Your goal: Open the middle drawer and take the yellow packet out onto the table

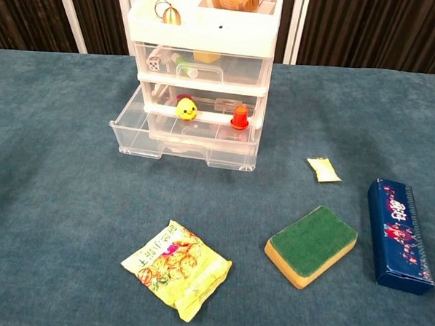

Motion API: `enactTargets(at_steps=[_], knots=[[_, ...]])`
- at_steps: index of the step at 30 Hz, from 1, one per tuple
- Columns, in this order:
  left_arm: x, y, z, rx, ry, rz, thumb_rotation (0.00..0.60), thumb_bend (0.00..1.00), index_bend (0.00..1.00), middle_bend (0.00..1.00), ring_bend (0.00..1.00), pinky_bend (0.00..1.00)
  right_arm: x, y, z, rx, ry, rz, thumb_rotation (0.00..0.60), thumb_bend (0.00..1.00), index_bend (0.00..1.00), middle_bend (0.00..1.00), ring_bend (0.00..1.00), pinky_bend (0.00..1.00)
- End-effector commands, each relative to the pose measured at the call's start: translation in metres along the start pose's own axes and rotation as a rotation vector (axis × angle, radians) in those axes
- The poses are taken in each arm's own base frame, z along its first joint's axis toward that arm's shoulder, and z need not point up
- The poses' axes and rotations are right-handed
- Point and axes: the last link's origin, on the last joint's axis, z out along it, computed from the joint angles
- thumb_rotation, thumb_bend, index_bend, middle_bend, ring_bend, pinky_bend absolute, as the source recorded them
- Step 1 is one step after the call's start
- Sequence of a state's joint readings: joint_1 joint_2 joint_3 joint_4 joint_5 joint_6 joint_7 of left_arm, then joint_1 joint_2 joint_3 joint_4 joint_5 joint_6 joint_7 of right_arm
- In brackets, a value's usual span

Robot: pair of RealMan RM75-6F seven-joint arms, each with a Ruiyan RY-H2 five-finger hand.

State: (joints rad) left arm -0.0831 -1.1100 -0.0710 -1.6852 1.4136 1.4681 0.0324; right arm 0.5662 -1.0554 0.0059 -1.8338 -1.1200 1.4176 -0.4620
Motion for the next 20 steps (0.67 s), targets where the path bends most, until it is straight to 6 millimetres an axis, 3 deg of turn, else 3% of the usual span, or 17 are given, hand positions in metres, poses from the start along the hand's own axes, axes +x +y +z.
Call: enactTargets(at_steps=[1,9,20], knots=[[0.000,0.001,0.000,-0.007,0.005,0.009,0.600,0.44,0.07,0.01,0.00,0.00,-0.018,0.015,-0.045,-0.040,0.039,0.053,0.600,0.17,0.07,0.14,0.25,0.25],[0.004,0.001,-0.001,-0.031,0.048,0.062,0.600,0.44,0.07,0.01,0.00,0.00,-0.048,0.018,-0.094,-0.022,0.071,0.029,0.600,0.14,0.04,0.08,0.21,0.25],[0.006,0.007,-0.004,-0.072,0.060,0.062,0.600,0.44,0.07,0.01,0.00,0.00,-0.059,0.017,-0.107,-0.008,0.053,0.004,0.600,0.14,0.04,0.08,0.20,0.24]])
